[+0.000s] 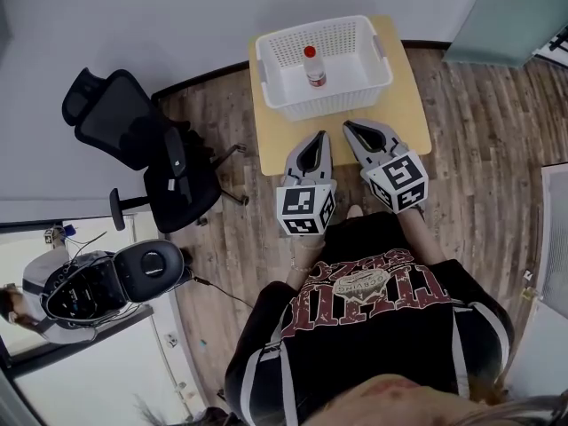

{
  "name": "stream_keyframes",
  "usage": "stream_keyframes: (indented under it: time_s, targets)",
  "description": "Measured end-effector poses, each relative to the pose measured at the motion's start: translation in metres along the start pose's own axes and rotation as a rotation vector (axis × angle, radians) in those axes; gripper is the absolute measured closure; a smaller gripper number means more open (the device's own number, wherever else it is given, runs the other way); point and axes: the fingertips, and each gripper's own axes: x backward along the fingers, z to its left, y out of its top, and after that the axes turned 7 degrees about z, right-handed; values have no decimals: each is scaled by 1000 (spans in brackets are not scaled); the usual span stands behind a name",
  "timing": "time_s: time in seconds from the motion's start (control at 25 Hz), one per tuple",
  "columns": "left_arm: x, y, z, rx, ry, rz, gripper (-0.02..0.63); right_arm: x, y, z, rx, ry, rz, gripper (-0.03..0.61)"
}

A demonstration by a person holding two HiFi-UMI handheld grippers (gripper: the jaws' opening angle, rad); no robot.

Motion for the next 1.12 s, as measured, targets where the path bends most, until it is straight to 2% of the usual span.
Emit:
stream_keyframes:
  time_s: [0.48, 0.76, 1.12]
  targets:
    - [-21, 11, 36, 13, -26, 15, 569, -35, 9, -11, -28, -33, 14, 561]
    - [-25, 18, 35, -6, -49, 4, 569, -34, 14, -20, -33, -67, -8, 561]
    - [-50, 31, 61, -17, -85, 7, 569, -63, 28, -36, -43, -100, -14, 561]
